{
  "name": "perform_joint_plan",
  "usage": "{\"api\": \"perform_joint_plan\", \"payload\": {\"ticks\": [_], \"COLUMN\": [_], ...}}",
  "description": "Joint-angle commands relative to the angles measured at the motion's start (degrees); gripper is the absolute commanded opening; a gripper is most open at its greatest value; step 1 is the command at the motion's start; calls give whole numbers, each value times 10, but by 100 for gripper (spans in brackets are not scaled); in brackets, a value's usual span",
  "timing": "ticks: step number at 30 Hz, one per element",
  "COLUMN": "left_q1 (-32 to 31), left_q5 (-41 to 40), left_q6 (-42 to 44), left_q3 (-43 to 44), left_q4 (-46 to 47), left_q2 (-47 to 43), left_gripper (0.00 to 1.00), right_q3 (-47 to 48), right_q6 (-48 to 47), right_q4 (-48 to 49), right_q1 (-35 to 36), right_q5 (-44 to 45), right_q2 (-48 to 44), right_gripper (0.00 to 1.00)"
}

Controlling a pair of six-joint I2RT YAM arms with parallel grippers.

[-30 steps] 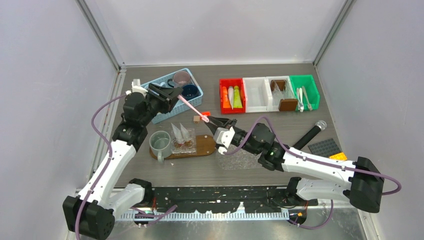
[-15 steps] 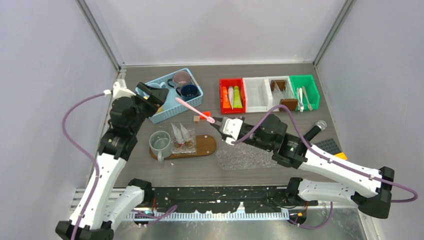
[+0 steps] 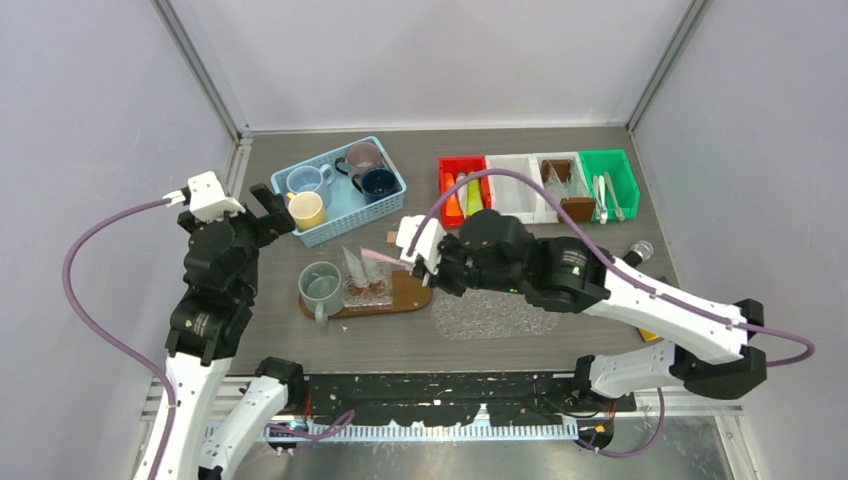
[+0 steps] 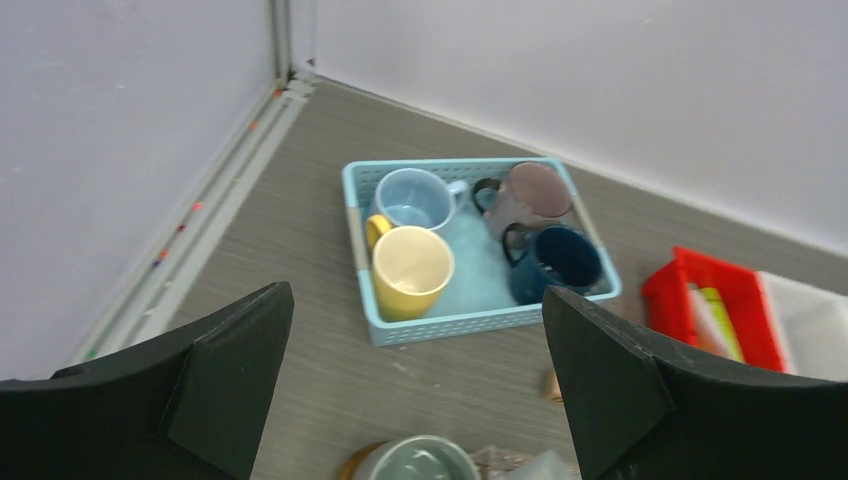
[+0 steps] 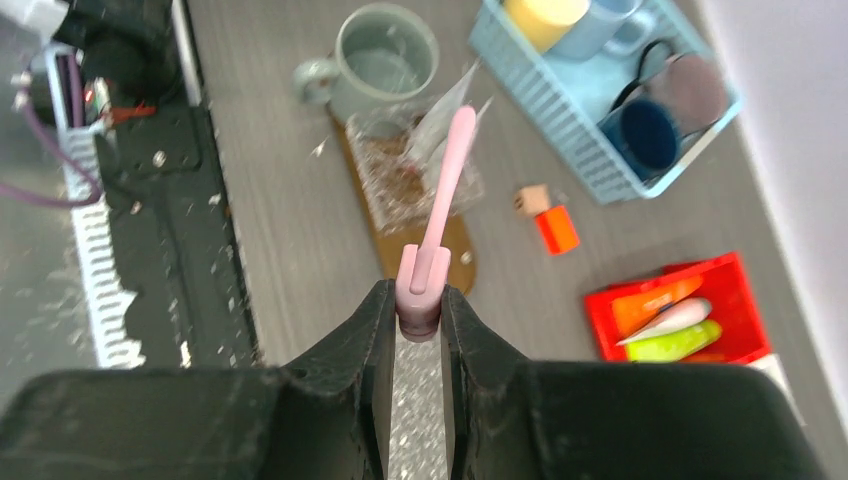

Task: Prepare toiletry sets of a toothbrush and toothpaste on the tray
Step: Pick up the toothbrush from the storage box.

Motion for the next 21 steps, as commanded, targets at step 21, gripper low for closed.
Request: {"api": "perform_joint_plan", "payload": {"ticks": [21], "left_q1": [4], "left_q5": [-137], "left_q6": [145], "left_q3": [-132], "left_q4": [76], "left_q2": [-12], "left_gripper": [100], "right_q3": [223], "right_q6": [99], "right_q4": [-256], "right_q1": [87], "right_q5": [88], "right_q2": [183], "right_gripper": [0]}}
